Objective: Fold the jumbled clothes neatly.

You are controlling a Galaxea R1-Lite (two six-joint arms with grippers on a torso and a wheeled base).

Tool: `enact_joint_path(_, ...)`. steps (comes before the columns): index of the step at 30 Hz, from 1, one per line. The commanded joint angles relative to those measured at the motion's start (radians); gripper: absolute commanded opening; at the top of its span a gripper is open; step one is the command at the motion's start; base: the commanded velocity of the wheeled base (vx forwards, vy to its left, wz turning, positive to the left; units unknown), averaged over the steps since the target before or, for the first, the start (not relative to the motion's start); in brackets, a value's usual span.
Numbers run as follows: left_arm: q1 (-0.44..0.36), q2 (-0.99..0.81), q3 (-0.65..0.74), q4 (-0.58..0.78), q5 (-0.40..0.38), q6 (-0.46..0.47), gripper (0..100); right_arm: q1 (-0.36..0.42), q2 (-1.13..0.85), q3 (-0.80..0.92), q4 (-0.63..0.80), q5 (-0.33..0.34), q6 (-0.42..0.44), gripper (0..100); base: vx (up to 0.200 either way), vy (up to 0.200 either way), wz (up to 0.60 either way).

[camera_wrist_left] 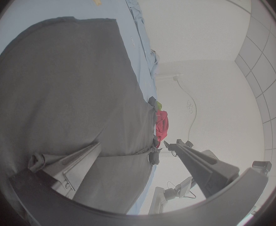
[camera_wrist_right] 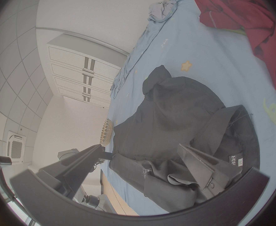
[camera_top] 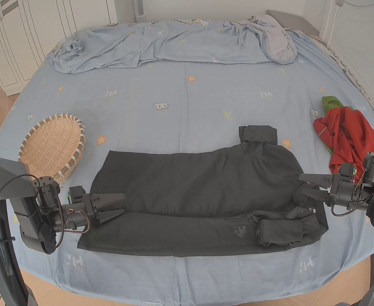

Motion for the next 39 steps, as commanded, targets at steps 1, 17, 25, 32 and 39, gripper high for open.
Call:
enact_joint_path(1,0.012,-0.088,0.071,-0.018,0.0,-0.001,100,0.001,0.018,-0.004,0.0,0.0,-0.002,100,0.0,0.0,0.0)
enact_joint_path(17,0.101,-0.063,0.191,-0.018,0.003,0.052,100,0.001,0.007,-0.004,0.0,0.0,-0.002,100,0.0,0.0,0.0)
enact_joint_path(25,0.107,0.007,0.243,-0.018,0.005,0.14,100,0.0,0.002,-0.001,0.0,0.0,-0.003,100,0.0,0.0,0.0)
enact_joint_path(32,0.134,-0.011,0.328,-0.018,0.001,0.223,100,0.0,0.004,-0.001,0.0,0.0,-0.003,100,0.0,0.0,0.0)
enact_joint_path(39,0.132,-0.105,0.444,-0.018,-0.011,0.293,100,-0.005,0.009,-0.001,0.0,0.0,-0.005,100,0.0,0.0,0.0)
